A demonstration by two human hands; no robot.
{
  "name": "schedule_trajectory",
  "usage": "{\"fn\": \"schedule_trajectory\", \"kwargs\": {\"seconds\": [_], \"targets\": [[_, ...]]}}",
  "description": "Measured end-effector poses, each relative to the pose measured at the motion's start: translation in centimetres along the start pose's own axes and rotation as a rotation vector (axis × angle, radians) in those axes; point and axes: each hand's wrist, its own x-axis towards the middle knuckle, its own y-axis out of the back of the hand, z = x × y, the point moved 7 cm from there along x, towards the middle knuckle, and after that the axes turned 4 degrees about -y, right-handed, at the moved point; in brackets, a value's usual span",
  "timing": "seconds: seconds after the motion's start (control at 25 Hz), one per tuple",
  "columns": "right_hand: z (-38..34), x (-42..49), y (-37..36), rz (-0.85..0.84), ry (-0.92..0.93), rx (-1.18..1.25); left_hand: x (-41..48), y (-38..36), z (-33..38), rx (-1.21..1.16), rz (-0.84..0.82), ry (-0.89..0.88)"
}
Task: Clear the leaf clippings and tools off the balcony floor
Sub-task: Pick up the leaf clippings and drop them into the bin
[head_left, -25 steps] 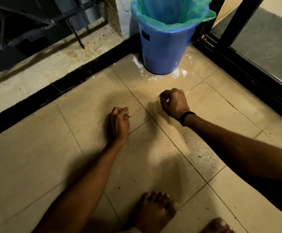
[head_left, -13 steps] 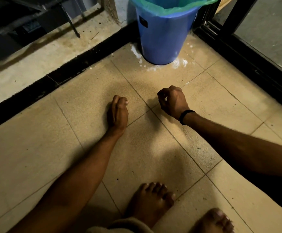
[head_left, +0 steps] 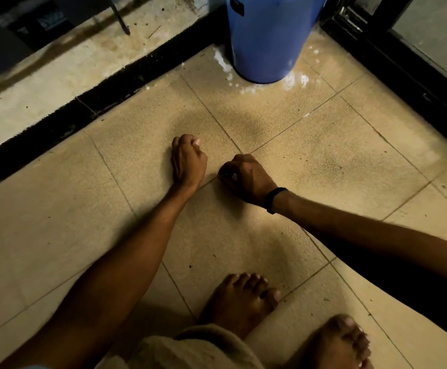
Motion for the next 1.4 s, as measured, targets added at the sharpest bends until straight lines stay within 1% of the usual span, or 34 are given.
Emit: {"fn": "schedule_trajectory", "kwargs": {"seconds": [0.04, 0.12, 0.16, 0.24, 0.28, 0.36, 0.4, 0.44, 0.48, 0.52, 0.64, 0.68, 0.76, 0.84, 0.92, 1.08, 1.16, 1.28, 1.32, 1.4], "targets": [[0.7, 0.3, 0.9, 0.021, -0.032, 0.008, -0.7, 0.4, -1.3, -0.080, 0.090, 0.174], [2.5, 0.7, 3.4, 0.089, -0.127, 0.024, -2.3, -0.8, 0.0, -0.222, 0.076, 0.135], [3.6, 0.9, 4.7, 0.128, -0.172, 0.028, -2.2, -0.7, 1.4, -0.296, 0.089, 0.070], [5.6, 1.0, 6.7, 0.191, -0.249, 0.029, -0.8, 1.5, 4.5, -0.342, 0.200, -0.039], [6.6, 1.0, 7.5, 0.213, -0.288, 0.026, 1.0, 3.2, 6.6, -0.392, 0.271, -0.088], [8.3, 0.7, 8.6, 0.268, -0.357, 0.022, 4.5, 7.1, 11.7, -0.463, 0.410, -0.244], [8.8, 0.5, 9.2, 0.306, -0.375, 0.023, 6.1, 9.2, 14.3, -0.467, 0.471, -0.325], [9.1, 0.2, 9.7, 0.339, -0.390, 0.031, 8.1, 10.9, 16.7, -0.453, 0.491, -0.371], [9.3, 0.1, 10.5, 0.366, -0.401, 0.039, 10.7, 12.0, 19.2, -0.403, 0.463, -0.383], [9.3, -0.1, 11.1, 0.387, -0.414, 0.051, 13.3, 12.4, 21.1, -0.335, 0.384, -0.363], [9.2, -0.2, 13.7, 0.466, -0.450, 0.087, 18.8, 11.0, 24.7, -0.112, 0.123, -0.206], [9.1, -0.2, 14.5, 0.489, -0.456, 0.095, 19.6, 10.4, 25.3, -0.055, 0.061, -0.169], [9.0, -0.1, 15.5, 0.516, -0.467, 0.110, 20.1, 9.1, 26.1, 0.106, -0.043, -0.147], [8.9, -0.2, 16.0, 0.531, -0.476, 0.124, 19.9, 7.9, 26.2, 0.199, -0.107, -0.134], [9.2, -0.3, 16.1, 0.532, -0.487, 0.126, 19.4, 7.4, 26.1, 0.186, -0.066, -0.134], [10.0, -1.4, 16.2, 0.538, -0.538, 0.141, 17.2, 8.5, 26.5, 0.010, 0.150, -0.149], [10.1, -2.3, 16.6, 0.551, -0.570, 0.139, 15.0, 8.5, 27.6, -0.073, 0.181, -0.227], [10.4, -3.7, 17.7, 0.568, -0.628, 0.141, 10.0, 8.2, 30.1, -0.232, 0.269, -0.406], [10.6, -4.4, 18.3, 0.582, -0.664, 0.141, 8.5, 7.6, 30.9, -0.274, 0.268, -0.442], [11.2, -6.7, 19.0, 0.623, -0.755, 0.157, 5.2, 5.4, 32.3, -0.320, 0.173, -0.480]]}}
